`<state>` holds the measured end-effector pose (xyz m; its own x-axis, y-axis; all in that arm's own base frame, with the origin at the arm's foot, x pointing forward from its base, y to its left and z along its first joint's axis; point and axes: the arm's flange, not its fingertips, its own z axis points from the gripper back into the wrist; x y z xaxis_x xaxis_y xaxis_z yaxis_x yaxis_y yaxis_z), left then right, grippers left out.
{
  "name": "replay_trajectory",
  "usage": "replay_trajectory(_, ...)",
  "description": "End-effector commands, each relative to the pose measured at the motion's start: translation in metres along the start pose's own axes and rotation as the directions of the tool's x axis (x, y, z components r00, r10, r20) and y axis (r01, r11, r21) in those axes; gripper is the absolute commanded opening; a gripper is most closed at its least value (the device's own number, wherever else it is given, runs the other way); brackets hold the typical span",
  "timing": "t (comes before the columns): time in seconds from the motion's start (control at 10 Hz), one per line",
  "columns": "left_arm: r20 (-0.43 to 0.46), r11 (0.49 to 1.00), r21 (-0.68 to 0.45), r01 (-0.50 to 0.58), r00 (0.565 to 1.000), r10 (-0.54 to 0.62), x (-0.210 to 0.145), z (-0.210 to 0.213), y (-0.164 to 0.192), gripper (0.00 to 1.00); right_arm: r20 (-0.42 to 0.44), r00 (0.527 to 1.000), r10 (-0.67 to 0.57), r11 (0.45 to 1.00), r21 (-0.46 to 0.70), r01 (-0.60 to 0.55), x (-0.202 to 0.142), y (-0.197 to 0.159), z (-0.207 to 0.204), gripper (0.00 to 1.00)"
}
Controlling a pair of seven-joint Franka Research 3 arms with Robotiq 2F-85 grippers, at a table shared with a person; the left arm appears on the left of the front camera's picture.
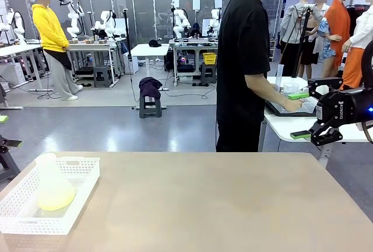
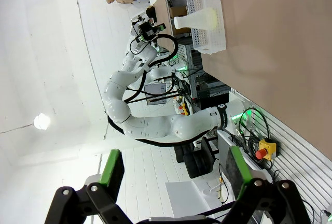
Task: Prepare the solutions needed for the experiment.
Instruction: When the human places the Big flask in the center of the table, pick up the Big flask and place it in the left Organizing basket.
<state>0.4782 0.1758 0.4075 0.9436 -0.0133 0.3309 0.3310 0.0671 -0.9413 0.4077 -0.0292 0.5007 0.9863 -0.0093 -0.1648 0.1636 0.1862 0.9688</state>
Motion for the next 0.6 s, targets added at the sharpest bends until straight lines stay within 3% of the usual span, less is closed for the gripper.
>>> replay_trajectory(0.0,-0.003,1.0,-0.009,0.012,1.0,-0.012,-0.0007,-0.0001,-0.001,1.0,0.006,1.0,0.007,1.0,-0.002,-0.007,-0.0011,0.0011,-0.0006,1.0)
replay_trajectory(0.5,-0.003,1.0,-0.009,0.012,1.0,-0.012,-0.0007,-0.0001,-0.001,1.0,0.006,1.0,0.007,1.0,-0.002,-0.007,-0.0011,0.0011,-0.0006,1.0)
